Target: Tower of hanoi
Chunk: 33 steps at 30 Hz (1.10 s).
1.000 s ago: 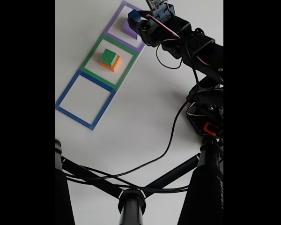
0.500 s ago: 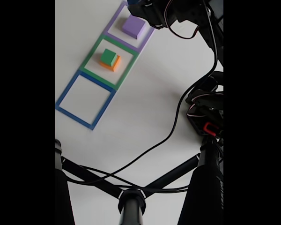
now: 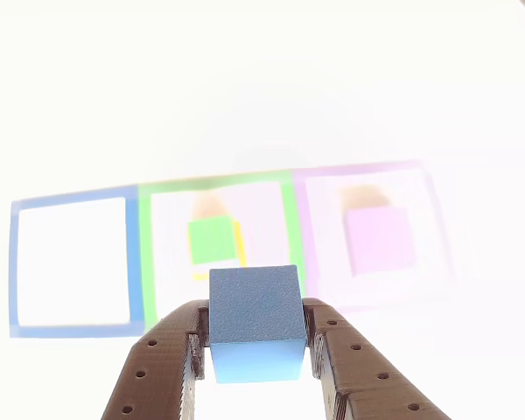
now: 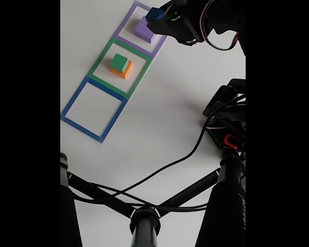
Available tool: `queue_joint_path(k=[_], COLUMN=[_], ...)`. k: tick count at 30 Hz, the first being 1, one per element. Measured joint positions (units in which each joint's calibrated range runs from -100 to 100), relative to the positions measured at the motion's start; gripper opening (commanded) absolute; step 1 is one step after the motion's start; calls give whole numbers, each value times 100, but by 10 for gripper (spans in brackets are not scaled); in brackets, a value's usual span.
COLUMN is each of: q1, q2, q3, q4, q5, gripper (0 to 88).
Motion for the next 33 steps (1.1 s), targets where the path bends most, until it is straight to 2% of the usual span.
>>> queue_joint_path(k=[6,17,23,33], q1=[-164,-630,-688,-688], q2=[-608,-1266,-751,709], q3=[2037,6144,7389,7885], q4=[-1437,-5305,-7520,-9992], q5=[0,20,59,79], gripper=[24,23,23,23])
